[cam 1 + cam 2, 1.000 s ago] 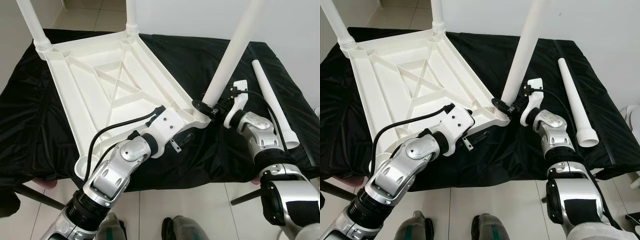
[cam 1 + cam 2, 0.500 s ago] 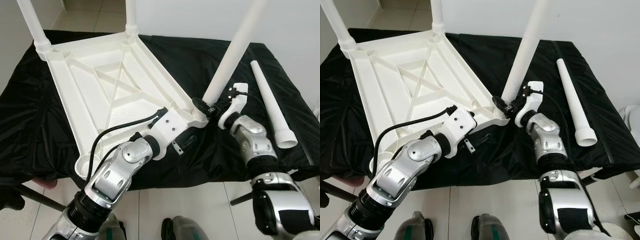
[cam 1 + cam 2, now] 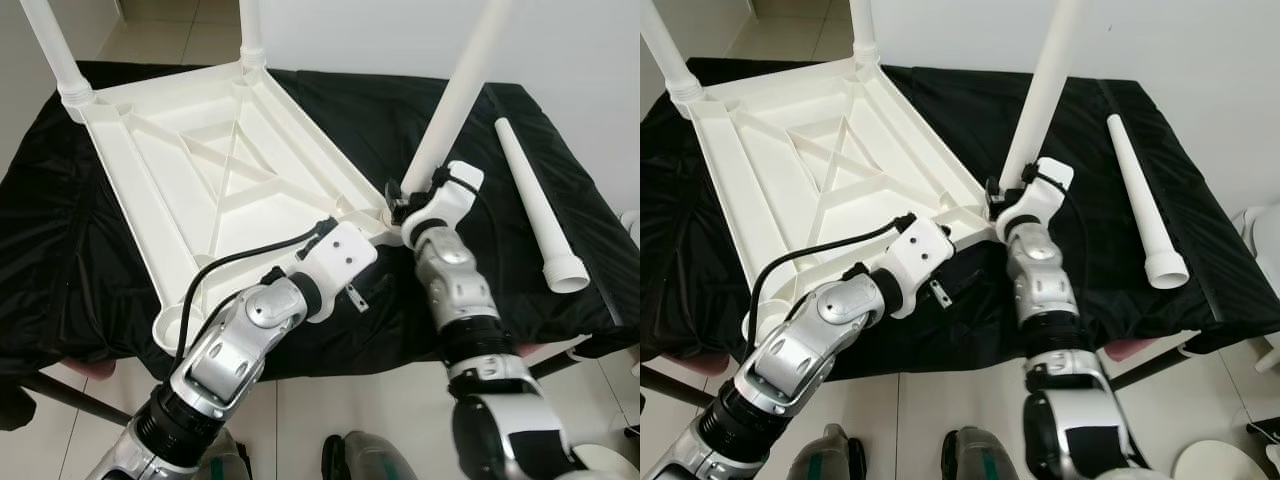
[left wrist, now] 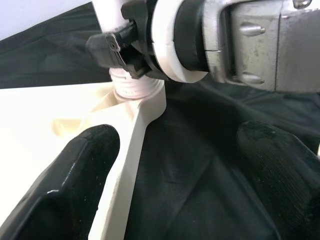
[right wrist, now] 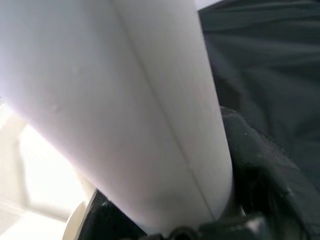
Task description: Building children table
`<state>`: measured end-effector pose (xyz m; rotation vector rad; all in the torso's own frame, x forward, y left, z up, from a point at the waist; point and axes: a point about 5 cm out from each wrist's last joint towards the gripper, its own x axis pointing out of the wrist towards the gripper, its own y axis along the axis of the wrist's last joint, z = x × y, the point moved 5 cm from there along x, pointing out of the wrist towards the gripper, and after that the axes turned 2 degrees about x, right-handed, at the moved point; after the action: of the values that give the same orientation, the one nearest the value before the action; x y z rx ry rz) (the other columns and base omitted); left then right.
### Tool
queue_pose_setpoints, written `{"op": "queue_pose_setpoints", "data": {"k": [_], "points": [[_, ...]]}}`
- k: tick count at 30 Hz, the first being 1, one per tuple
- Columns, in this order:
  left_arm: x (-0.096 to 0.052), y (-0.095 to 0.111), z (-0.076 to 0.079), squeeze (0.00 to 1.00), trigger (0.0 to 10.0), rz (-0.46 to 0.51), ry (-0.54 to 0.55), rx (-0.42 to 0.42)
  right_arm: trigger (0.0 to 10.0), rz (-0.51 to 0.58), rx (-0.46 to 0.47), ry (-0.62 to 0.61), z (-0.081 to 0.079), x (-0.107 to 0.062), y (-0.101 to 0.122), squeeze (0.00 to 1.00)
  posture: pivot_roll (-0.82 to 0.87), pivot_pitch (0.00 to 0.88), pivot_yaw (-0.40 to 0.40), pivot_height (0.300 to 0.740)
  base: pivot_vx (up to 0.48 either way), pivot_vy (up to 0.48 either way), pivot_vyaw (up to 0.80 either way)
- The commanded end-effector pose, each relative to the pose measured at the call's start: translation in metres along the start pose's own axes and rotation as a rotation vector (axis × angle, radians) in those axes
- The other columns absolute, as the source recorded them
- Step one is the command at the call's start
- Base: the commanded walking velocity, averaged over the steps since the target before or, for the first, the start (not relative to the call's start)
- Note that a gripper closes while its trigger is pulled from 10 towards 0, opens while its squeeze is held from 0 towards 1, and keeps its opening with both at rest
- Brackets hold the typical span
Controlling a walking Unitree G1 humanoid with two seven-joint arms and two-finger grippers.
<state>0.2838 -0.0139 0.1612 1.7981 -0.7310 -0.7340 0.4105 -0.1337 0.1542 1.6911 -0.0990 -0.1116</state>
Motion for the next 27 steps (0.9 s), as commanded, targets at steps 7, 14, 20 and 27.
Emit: {"op": "queue_pose_setpoints", "data": {"k": [7,14,20,27], "points": [[0.001,0.002,0.008,0.0,10.0,0.005,-0.047,-0.005,0.0,-0.028,-0.035,-0.03,-0.007,-0.007,-0.004,0.0,-0.08,0.023,-0.059,0.74,0.0,0.0,0.0],[0.002,0.002,0.008,0.0,10.0,0.004,-0.041,-0.011,10.0,-0.02,-0.053,-0.06,-0.004,-0.008,-0.003,0.0,-0.08,0.016,-0.064,0.74,0.0,0.0,0.0],[0.002,0.002,0.007,0.0,10.0,0.004,-0.038,-0.013,10.0,0.03,-0.016,-0.018,-0.005,-0.007,0.007,1.0,-0.08,0.012,-0.063,0.74,0.0,0.0,0.0],[0.001,0.001,0.006,0.0,10.0,0.002,-0.031,-0.012,10.0,0.156,0.042,0.012,0.006,-0.019,0.026,0.92,-0.08,0.014,-0.062,0.74,0.0,0.0,0.0]]}}
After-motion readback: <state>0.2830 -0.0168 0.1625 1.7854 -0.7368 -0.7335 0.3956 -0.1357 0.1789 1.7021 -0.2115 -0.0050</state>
